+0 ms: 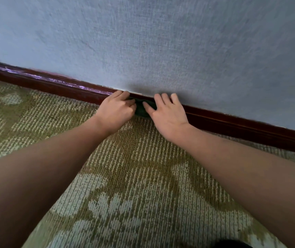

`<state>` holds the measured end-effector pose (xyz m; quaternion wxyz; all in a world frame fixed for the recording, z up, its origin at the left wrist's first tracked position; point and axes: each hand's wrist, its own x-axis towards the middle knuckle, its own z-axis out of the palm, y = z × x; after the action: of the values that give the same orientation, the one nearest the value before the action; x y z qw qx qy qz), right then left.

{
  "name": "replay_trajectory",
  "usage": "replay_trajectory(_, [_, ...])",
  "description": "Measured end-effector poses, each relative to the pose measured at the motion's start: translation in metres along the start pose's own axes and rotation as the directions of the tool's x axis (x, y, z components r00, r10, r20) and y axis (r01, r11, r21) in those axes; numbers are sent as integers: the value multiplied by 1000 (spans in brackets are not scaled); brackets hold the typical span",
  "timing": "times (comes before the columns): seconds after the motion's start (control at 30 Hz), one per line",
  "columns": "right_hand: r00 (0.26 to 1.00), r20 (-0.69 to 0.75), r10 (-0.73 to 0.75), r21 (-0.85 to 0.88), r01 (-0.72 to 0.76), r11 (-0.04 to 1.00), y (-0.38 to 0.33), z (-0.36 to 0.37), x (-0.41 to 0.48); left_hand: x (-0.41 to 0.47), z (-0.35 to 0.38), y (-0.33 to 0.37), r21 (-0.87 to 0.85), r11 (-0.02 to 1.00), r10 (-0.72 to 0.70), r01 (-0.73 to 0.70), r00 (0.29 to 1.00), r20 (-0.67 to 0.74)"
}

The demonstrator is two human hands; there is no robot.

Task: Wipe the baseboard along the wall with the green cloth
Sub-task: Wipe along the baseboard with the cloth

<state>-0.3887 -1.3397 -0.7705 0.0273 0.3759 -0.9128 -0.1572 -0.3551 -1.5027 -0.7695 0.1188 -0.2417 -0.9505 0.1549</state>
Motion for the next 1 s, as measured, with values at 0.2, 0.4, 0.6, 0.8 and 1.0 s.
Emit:
replay_trajectory(0.2, [999, 29, 17, 39, -18, 999, -24, -5, 22, -13, 2, -16, 19, 998, -55, 54, 997, 56])
replay_trajectory(0.4, [1000, 21, 4, 33, -4, 999, -31, -5, 11, -19, 3, -17, 24, 999, -23, 22, 1000, 21])
replay_trajectory(0.6, [999, 35, 21, -11, -20, 1000, -17, 0, -1, -13, 2, -6, 10, 1000, 25, -25, 999, -20])
replay_trajectory(0.8, [995, 60, 78, -22, -77, 997, -2, 11, -13, -2, 0, -1, -31, 999, 15, -16, 1000, -27])
replay_trajectory(1.0, [996, 77, 49, -28, -47, 999, 6, 14, -12, -1, 1, 1, -37, 999, -9, 8, 1000, -27])
